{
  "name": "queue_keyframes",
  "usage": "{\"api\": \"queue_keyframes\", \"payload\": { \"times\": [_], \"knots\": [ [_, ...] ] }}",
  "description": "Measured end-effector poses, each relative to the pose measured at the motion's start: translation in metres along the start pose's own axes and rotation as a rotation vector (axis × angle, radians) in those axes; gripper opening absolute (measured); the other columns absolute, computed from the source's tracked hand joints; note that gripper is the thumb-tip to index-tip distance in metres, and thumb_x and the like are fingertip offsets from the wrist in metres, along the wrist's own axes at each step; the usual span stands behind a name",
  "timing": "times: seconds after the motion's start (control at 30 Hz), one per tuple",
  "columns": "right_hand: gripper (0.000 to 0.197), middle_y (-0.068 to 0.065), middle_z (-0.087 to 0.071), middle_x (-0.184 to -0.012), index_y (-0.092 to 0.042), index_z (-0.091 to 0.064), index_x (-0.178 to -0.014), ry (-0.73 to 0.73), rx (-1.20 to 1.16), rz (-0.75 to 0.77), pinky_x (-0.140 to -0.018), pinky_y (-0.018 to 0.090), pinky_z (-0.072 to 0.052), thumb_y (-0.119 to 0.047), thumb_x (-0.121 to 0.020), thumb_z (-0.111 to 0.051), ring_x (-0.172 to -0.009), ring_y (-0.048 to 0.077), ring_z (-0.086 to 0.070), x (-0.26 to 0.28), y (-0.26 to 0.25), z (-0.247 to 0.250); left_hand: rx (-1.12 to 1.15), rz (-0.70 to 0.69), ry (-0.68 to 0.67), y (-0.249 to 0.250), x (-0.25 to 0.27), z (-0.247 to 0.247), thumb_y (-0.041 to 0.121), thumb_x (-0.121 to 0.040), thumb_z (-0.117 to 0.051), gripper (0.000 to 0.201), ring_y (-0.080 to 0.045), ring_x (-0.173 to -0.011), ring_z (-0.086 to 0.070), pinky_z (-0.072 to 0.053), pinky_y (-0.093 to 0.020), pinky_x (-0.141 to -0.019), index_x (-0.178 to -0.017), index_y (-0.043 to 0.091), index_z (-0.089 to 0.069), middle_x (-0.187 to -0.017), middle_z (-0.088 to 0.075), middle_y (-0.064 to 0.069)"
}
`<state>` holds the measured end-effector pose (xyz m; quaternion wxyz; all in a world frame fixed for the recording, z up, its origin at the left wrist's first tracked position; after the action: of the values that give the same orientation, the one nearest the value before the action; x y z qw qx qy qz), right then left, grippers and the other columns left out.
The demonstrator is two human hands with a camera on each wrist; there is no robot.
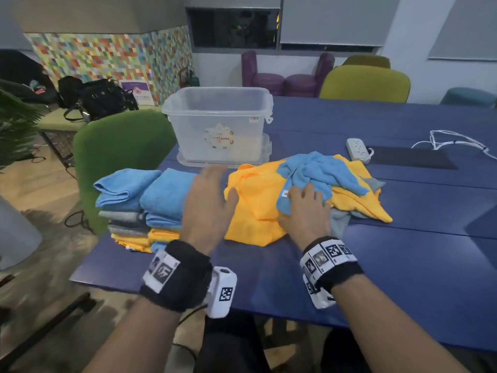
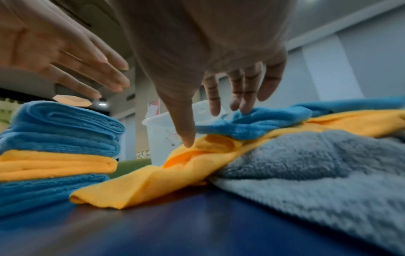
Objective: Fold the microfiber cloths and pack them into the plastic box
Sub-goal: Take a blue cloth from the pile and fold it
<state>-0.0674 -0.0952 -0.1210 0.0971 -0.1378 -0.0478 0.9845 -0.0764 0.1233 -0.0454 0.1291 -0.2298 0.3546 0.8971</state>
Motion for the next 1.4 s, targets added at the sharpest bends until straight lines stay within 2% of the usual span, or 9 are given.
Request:
{"api": "queue_keyframes", "payload": {
  "times": [0.13,0.33,0.5,0.6,0.7,0.87,1.03,1.23,1.4],
  "knots": [
    [0.032,0.008,-0.05,-0.119,-0.024,-0.059,-0.109,0.042,0.007,0.042,-0.082,0.043,-0.04,-0.04,-0.083,-0.071,-0.104,0.031,-0.051,-0.011,0.008,-0.001,-0.059,-0.056,-0.47,0.026,0.002,-0.105,0.011,-0.095,-0.06,0.046,-0.023,-0.121,-0.06,-0.049,-0.044,-0.101,-0.14,0.022,-0.059,-0.135,-0.063,-0.001],
    [0.014,0.008,-0.054,-0.105,-0.02,-0.064,-0.099,-0.072,-0.222,0.105,-0.078,0.042,-0.04,-0.028,-0.097,-0.052,-0.1,0.034,-0.055,-0.02,0.019,-0.001,-0.06,-0.091,-0.564,0.044,-0.011,-0.15,0.006,-0.086,-0.067,0.038,-0.03,-0.104,-0.061,-0.051,-0.045,-0.088,-0.122,0.018,-0.066,-0.126,-0.061,-0.002],
    [0.012,0.001,-0.063,-0.085,-0.024,-0.048,-0.087,-0.017,-0.536,0.098,-0.074,0.043,-0.047,-0.025,-0.097,-0.056,-0.086,0.031,-0.06,-0.022,0.034,0.025,0.039,-0.105,-0.473,0.051,-0.03,-0.15,0.015,-0.082,-0.076,0.009,-0.023,-0.076,-0.055,-0.047,-0.039,-0.07,-0.085,0.013,-0.068,-0.081,-0.064,0.002],
    [0.013,-0.007,-0.059,-0.076,-0.024,-0.052,-0.092,0.052,-0.675,0.123,-0.071,0.038,-0.047,-0.027,-0.095,-0.064,-0.074,0.015,-0.058,-0.022,0.045,0.048,0.142,-0.104,-0.418,0.064,-0.039,-0.137,0.017,-0.082,-0.07,0.024,-0.028,-0.064,-0.046,-0.041,-0.036,-0.059,-0.067,0.007,-0.054,-0.06,-0.051,-0.002],
    [0.021,-0.012,-0.056,-0.073,-0.021,-0.058,-0.097,0.069,-0.701,0.198,-0.065,0.022,-0.041,-0.036,-0.09,-0.071,-0.068,0.001,-0.053,-0.021,0.047,0.067,0.225,-0.127,-0.358,0.081,-0.044,-0.118,0.02,-0.081,-0.059,0.018,-0.035,-0.067,-0.057,-0.05,-0.049,-0.064,-0.071,0.005,-0.058,-0.064,-0.058,-0.014],
    [0.036,-0.008,-0.042,-0.059,-0.029,-0.045,-0.066,0.177,-0.689,0.22,-0.055,0.029,-0.03,-0.027,-0.09,-0.072,-0.057,0.008,-0.042,-0.018,0.059,0.099,0.246,-0.198,-0.142,0.11,-0.057,-0.06,0.027,-0.094,-0.064,0.03,-0.015,-0.055,-0.039,-0.034,-0.033,-0.054,-0.069,0.012,-0.058,-0.056,-0.042,0.004],
    [0.015,-0.006,-0.056,-0.062,-0.016,-0.069,-0.083,0.231,-0.648,0.237,-0.056,0.026,-0.036,-0.028,-0.091,-0.071,-0.061,0.005,-0.051,-0.013,0.072,0.128,0.258,-0.211,0.027,0.12,-0.071,0.006,0.023,-0.096,-0.067,0.04,-0.006,-0.054,-0.035,-0.025,-0.023,-0.053,-0.061,0.025,-0.046,-0.056,-0.033,0.008],
    [0.011,-0.004,-0.066,-0.075,-0.021,-0.071,-0.089,0.163,-0.556,0.227,-0.066,0.036,-0.044,-0.032,-0.089,-0.069,-0.072,0.017,-0.057,-0.011,0.089,0.131,0.274,-0.184,0.208,0.117,-0.088,0.07,0.03,-0.095,-0.069,0.033,-0.004,-0.055,-0.037,-0.032,-0.026,-0.054,-0.064,0.026,-0.058,-0.058,-0.041,0.01],
    [0.009,-0.006,-0.059,-0.068,-0.028,-0.07,-0.083,0.118,-0.455,0.05,-0.063,0.034,-0.032,-0.023,-0.091,-0.069,-0.074,0.024,-0.054,-0.012,0.123,0.117,0.365,-0.162,0.231,0.099,-0.096,0.091,0.033,-0.095,-0.068,0.019,-0.006,-0.066,-0.047,-0.042,-0.033,-0.061,-0.083,0.02,-0.074,-0.068,-0.054,0.01]
  ]
}}
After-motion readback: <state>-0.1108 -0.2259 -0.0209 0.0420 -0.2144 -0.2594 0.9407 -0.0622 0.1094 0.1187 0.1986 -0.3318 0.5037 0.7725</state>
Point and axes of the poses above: each hand's wrist, its own x-axis away from the middle knuckle, its own z-axis out of the back of the hand, y = z × x, the point moved 8 cm from there along -x, towards the middle knuckle
